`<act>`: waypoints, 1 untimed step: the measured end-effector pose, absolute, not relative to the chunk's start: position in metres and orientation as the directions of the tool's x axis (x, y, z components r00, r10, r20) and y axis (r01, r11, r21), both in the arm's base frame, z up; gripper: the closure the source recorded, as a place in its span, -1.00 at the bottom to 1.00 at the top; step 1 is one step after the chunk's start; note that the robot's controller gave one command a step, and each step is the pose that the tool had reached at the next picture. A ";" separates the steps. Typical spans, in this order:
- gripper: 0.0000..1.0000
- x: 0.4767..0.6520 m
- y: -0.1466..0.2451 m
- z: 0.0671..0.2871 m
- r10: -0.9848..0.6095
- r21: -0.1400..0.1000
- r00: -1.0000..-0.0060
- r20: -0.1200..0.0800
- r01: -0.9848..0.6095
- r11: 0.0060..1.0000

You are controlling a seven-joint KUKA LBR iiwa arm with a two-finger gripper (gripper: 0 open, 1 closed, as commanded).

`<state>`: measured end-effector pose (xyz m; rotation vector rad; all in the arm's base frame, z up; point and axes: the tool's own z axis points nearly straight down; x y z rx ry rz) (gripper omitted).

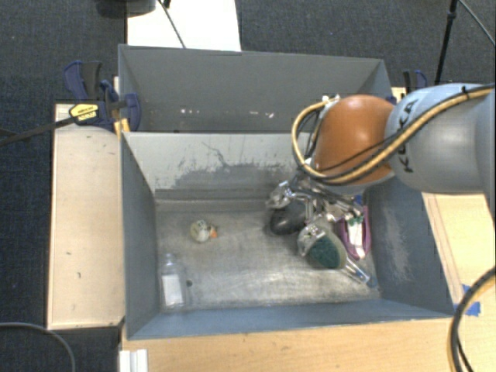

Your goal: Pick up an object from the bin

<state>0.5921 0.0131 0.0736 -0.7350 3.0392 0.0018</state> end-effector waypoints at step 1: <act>1.00 0.593 0.014 0.076 -0.453 -0.004 -0.891 -0.018 -0.453 0.891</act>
Offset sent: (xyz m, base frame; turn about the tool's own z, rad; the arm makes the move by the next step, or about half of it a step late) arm 0.0000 0.0000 0.0000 0.0000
